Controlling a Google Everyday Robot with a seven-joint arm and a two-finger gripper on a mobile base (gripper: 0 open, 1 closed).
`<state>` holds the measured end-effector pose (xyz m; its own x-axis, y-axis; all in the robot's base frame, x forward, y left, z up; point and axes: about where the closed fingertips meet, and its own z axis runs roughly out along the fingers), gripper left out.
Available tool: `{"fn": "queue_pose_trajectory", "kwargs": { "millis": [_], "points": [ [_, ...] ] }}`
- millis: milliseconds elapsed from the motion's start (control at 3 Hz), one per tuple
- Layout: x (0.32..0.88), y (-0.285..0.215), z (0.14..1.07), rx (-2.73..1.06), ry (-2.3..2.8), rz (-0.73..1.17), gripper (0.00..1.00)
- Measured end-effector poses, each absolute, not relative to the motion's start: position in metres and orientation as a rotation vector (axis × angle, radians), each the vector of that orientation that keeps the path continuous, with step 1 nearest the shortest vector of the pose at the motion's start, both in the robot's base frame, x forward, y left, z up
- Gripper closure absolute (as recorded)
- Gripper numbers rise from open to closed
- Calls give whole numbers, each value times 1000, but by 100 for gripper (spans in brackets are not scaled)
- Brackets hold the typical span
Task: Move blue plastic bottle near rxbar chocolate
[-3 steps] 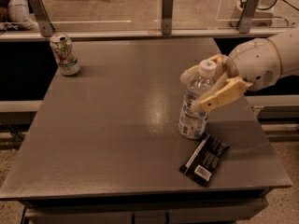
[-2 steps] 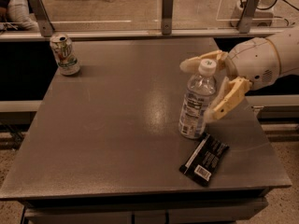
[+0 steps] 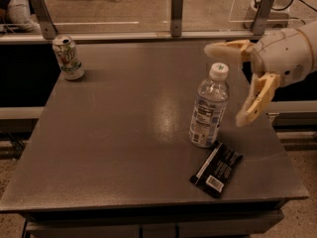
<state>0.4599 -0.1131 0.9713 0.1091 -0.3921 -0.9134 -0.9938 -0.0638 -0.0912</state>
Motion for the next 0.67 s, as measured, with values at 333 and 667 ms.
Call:
{"fn": "queue_pose_trajectory", "kwargs": {
  "millis": [333, 667],
  "points": [
    [460, -140, 1001, -1650, 1276, 932, 0],
    [460, -147, 1021, -1659, 1240, 885, 0]
  ]
}}
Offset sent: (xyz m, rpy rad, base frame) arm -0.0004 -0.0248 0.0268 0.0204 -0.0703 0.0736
